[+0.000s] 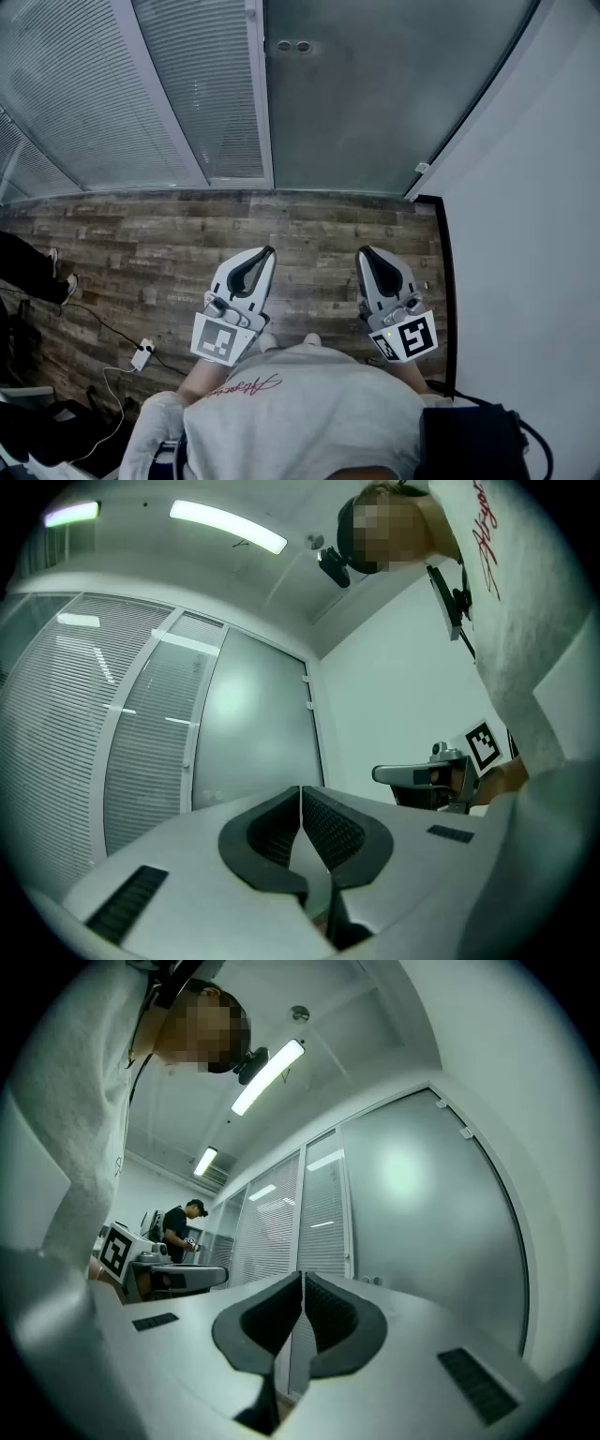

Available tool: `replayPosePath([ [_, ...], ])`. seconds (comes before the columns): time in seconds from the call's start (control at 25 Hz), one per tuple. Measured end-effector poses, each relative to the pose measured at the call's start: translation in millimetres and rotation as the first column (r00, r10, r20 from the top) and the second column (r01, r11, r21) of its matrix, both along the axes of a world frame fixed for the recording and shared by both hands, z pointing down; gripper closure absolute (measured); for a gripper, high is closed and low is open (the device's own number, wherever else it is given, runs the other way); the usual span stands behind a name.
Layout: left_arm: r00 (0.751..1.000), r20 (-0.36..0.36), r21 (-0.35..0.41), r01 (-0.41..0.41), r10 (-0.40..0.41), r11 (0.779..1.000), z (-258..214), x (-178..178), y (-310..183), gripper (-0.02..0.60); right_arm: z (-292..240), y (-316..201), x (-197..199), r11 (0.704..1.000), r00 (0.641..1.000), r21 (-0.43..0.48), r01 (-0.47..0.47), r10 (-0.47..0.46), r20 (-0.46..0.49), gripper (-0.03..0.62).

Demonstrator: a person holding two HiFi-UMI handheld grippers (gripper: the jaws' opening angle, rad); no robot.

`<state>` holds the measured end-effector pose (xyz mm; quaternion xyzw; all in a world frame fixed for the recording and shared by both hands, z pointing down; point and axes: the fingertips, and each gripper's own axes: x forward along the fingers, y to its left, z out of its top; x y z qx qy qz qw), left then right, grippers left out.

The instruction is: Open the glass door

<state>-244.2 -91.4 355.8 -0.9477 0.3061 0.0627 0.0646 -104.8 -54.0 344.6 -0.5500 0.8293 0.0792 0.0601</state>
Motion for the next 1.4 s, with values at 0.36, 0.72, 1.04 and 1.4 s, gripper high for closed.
replayPosePath([
  [0.36, 1.000, 0.022, 0.037, 0.009, -0.010, 0.999, -3.5, 8.4, 4.6, 0.563, 1.3, 2.5, 4.7, 1.000, 1.000, -0.001, 0.006, -0.006, -0.015, 0.568],
  [0.72, 1.000, 0.009, 0.014, 0.017, -0.017, 1.000, 0.0, 22.1, 8.2, 0.563, 6.1, 3.1, 23.2, 1.000, 1.000, -0.021, 0.008, -0.008, 0.009, 0.568],
  [1.04, 0.997, -0.059, 0.035, 0.052, -0.050, 0.998, -10.4, 42.6, 16.8, 0.563, 12.8, 11.5, 48.6, 0.999, 1.000, -0.028, 0.027, -0.026, 0.014, 0.566],
  [1.4, 0.993, -0.045, 0.022, 0.113, -0.112, 0.993, -5.1, 41.7, 0.8, 0.563, 23.7, 0.2, 66.1, 0.998, 0.999, -0.051, 0.035, -0.037, -0.023, 0.566],
])
